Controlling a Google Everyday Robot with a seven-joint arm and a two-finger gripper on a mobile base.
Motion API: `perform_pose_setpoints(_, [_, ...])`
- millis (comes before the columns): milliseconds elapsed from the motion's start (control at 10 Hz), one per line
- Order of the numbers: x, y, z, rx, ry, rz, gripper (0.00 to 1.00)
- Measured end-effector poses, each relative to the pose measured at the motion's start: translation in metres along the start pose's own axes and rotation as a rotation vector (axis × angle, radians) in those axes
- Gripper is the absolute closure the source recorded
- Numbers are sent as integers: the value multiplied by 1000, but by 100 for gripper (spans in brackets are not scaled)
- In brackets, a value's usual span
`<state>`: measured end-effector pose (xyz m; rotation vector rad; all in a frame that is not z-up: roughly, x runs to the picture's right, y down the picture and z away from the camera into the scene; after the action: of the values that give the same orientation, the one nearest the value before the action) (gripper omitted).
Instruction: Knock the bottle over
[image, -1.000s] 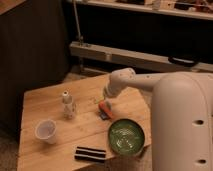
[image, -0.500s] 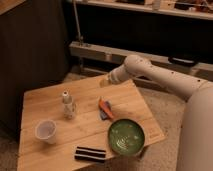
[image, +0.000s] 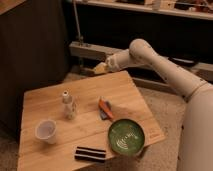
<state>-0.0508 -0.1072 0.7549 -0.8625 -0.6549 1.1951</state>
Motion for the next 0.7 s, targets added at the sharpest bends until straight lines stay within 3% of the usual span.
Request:
perform_pose_setpoints(300, [-4, 8, 43, -80, 37, -9, 100])
perform_pose_setpoints(500, [14, 0, 86, -101, 69, -36, 100])
perform_pose_setpoints(700, [37, -10, 131, -118, 74, -92, 100])
